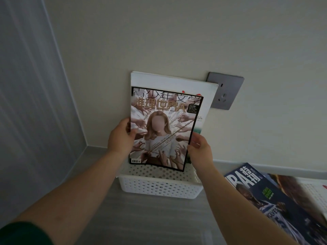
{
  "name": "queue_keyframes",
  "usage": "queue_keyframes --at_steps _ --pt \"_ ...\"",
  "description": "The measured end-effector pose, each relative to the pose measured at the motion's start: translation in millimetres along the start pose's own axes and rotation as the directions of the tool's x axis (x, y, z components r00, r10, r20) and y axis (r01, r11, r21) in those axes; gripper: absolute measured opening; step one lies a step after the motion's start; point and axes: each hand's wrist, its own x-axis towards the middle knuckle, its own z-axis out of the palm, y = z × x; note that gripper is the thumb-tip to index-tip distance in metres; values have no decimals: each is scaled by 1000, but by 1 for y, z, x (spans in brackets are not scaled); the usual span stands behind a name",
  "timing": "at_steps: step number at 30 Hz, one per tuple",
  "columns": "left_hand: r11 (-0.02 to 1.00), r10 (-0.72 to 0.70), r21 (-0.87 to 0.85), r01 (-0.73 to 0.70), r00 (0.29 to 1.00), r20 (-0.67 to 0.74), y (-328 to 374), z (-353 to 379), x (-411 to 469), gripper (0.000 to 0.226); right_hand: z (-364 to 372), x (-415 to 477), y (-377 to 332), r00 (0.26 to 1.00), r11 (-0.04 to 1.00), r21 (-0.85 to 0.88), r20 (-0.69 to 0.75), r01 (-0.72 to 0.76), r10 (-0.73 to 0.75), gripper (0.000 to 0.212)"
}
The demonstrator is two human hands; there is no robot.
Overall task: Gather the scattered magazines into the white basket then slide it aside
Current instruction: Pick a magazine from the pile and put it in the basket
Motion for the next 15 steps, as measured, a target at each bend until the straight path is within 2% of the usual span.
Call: queue_keyframes --at_steps 5,10,15 --pt "1000 7 -23 -6 1000 22 0 -4 8 16 3 5 3 997 999 14 66 29 -30 52" --pt "999 38 -21 -38 999 2 -4 -5 8 29 2 2 5 996 997 76 82 19 -25 46" --pt "1000 10 3 -10 1000 -18 -5 -2 10 17 -4 0 1 986 995 90 161 29 -43 42"
